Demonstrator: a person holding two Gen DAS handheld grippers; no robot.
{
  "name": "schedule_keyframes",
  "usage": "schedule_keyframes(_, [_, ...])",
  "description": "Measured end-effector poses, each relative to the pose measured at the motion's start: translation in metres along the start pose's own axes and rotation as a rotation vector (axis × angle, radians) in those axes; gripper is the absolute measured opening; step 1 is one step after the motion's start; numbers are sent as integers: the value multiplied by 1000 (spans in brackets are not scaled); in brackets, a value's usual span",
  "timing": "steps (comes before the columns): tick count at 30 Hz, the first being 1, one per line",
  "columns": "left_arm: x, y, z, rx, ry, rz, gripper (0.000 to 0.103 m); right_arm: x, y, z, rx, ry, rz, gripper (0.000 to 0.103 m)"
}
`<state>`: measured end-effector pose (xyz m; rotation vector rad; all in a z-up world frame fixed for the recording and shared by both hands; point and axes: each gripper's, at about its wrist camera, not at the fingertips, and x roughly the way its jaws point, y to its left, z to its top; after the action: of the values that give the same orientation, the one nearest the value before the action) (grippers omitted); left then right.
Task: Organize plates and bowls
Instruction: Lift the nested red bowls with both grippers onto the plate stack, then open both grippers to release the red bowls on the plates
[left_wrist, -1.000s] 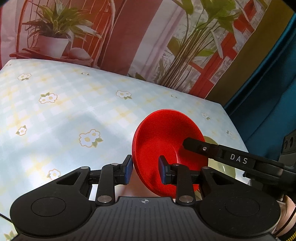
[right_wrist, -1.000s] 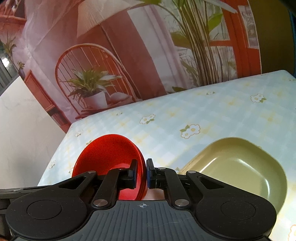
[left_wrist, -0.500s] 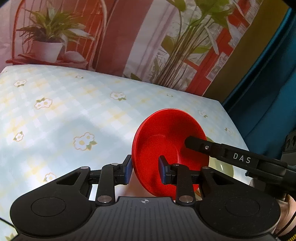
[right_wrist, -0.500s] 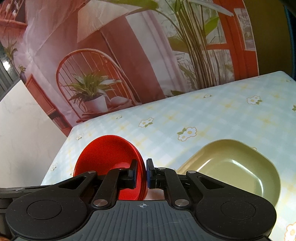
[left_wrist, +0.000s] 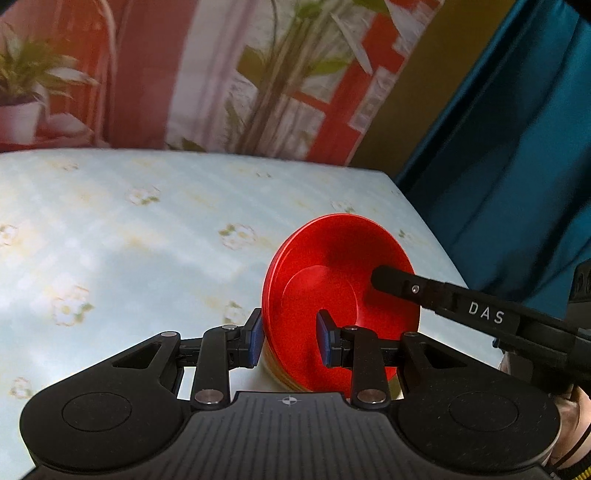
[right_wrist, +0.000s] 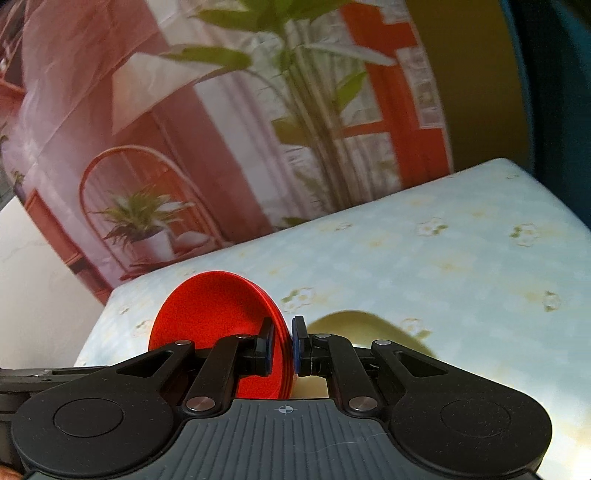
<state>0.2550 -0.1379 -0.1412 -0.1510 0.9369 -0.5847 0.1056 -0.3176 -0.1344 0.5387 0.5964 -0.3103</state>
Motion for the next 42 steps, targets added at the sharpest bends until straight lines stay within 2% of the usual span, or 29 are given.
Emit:
schedule_keyframes(9, [31, -6, -4, 16, 86, -5, 30, 1, -29, -13, 26, 21, -60, 9])
schedule_keyframes(15, [42, -9, 0, 60, 82, 35, 30, 8, -34, -23, 25, 28, -67, 9])
schedule_keyframes(35, [46, -12, -3, 112, 77, 57, 31, 21, -39, -29, 22, 40, -85, 10])
schedule_keyframes(38, [43, -13, -3, 117, 72, 64, 33, 21, -38, -28, 22, 35, -88, 13])
schedule_keyframes(40, [40, -14, -2, 125, 66, 76, 41, 21, -38, -27, 19, 29, -93, 18])
schedule_keyframes(42, [35, -16, -1, 135, 51, 83, 45, 18, -38, -25, 19, 21, -97, 20])
